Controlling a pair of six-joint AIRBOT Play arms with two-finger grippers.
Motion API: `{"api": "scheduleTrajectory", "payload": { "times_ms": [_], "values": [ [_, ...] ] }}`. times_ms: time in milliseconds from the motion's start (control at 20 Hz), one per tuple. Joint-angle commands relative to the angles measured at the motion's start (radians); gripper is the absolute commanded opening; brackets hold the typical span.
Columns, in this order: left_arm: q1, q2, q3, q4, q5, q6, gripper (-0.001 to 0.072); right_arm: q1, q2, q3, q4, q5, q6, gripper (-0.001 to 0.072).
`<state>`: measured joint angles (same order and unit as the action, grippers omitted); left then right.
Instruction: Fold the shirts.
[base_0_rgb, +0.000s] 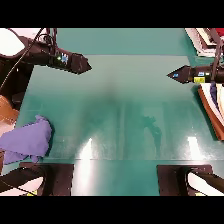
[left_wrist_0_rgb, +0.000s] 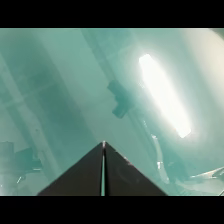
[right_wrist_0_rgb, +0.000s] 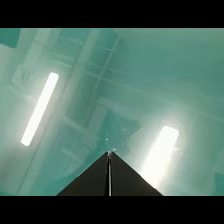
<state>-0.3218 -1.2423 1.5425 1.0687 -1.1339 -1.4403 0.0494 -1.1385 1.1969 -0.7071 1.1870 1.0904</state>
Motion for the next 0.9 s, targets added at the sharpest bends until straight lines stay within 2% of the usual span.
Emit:
{"api": "scheduleTrajectory", "payload": {
  "times_ms": [0, 500, 700, 850],
  "values": [
    [0.0, 0.001, 0.0, 0.0, 0.0, 0.0, 0.0028, 0.001, 0.0, 0.0, 0.001, 0.0, 0.0, 0.0017],
    [0.0, 0.001, 0.0, 0.0, 0.002, 0.0, 0.0028, 0.001, 0.0, 0.0, 0.0, 0.022, 0.0, 0.0017],
    [0.006, 0.003, 0.001, 0.011, 0.116, 0.001, 0.0027, 0.001, -0.001, 0.0, 0.0, 0.039, 0.0, 0.0017],
    [0.098, 0.04, -0.001, 0.055, -0.066, -0.002, 0.0027, 0.001, 0.0, 0.0, 0.0, 0.039, 0.0, 0.0017]
  ]
}}
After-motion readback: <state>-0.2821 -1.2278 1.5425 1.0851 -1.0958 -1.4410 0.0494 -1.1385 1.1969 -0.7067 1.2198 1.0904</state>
